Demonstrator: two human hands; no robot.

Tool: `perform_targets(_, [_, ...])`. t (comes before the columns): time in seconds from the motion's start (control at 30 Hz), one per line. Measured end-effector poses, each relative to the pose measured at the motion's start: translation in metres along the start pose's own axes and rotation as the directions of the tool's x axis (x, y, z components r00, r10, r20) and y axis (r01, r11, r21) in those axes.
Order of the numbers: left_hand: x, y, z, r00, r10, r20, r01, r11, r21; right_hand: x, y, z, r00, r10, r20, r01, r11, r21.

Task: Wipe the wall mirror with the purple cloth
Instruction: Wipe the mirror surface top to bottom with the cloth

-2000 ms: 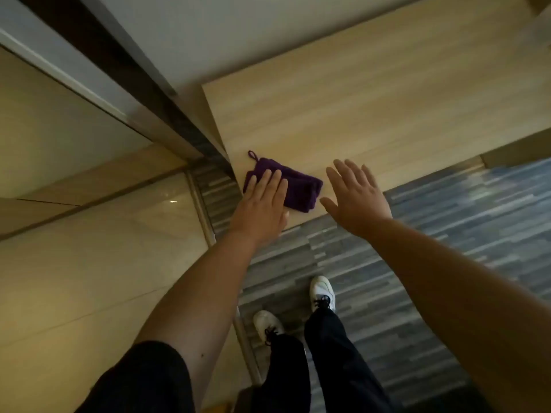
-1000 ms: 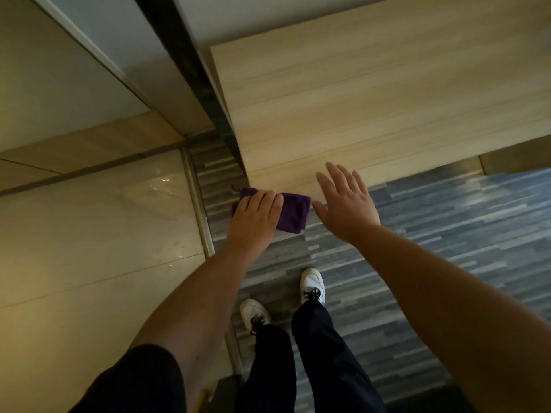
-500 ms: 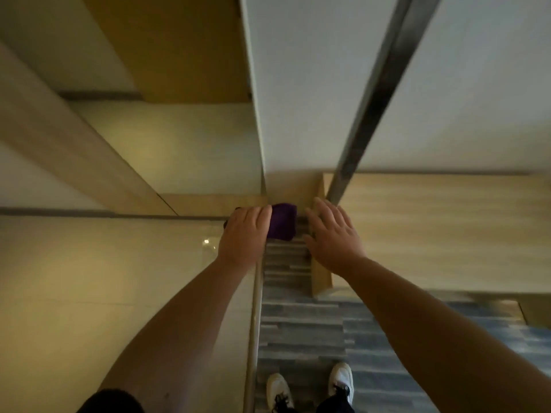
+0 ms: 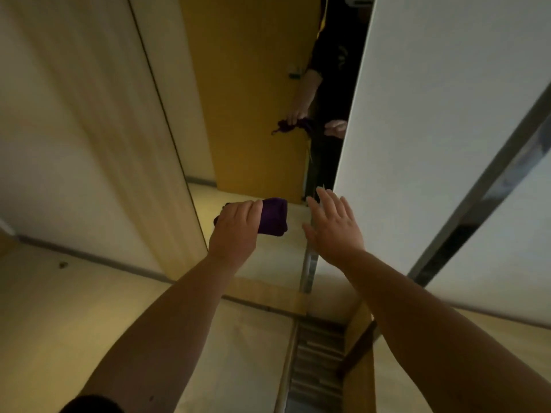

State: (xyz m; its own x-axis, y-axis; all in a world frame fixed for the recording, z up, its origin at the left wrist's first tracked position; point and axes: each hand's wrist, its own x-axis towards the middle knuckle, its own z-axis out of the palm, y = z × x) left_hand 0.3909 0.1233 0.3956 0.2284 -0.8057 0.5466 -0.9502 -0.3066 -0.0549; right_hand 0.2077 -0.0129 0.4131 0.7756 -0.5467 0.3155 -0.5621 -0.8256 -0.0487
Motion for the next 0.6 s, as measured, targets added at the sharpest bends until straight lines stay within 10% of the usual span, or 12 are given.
perform_targets(0.6, [0.249,-0.137,-0.119,0.895,0.098,-0.434,0.0,0.976,0.22,0.267,-0.014,-0.148,0.877,-0.206,-0.434,0.151,0.976,-0.158])
